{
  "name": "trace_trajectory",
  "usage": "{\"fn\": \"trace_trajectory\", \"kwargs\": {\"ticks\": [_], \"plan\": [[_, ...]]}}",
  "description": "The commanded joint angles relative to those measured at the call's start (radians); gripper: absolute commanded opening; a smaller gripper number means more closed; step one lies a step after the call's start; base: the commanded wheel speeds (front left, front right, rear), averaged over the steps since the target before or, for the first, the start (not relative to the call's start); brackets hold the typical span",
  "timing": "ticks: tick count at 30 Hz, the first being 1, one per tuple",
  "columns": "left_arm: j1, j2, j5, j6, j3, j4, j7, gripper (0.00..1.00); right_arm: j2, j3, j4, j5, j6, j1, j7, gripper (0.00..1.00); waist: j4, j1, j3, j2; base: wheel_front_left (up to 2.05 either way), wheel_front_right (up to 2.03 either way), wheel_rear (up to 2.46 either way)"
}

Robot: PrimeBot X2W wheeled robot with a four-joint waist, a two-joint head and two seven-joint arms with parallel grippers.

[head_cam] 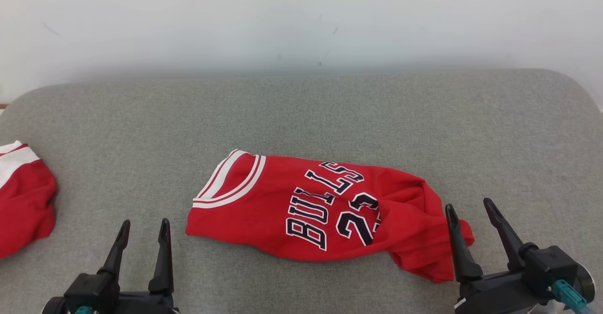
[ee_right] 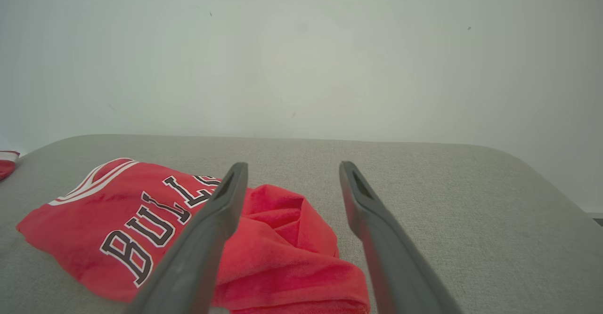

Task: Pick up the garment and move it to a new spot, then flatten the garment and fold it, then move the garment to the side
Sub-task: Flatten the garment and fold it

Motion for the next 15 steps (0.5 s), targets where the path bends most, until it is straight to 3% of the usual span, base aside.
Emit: {"fn": "trace_trajectory", "kwargs": {"ticks": [1, 11, 15], "plan": [[0.017, 0.007, 0.008, -0.001, 0.0, -0.003, 0.003, 1.0, -0.004, 0.0, 0.002, -0.009, 0.0, 0.013, 0.001, 1.0, 0.0, 0.0001, -0.001, 0.0, 0.0, 0.0, 0.0], [0.005, 0.013, 0.009, 0.007, -0.015, -0.005, 0.009, 1.0, 0.002, -0.002, -0.004, -0.008, 0.0, 0.007, 0.006, 1.0, 0.005, 0.0001, 0.0, 0.0, 0.0, 0.0, 0.0], [-0.033, 0.021, 0.004, -0.031, -0.051, 0.014, 0.049, 1.0, -0.003, 0.001, -0.004, -0.001, 0.0, 0.003, 0.009, 1.0, 0.008, 0.0001, 0.008, 0.0, 0.0, 0.0, 0.0]]}}
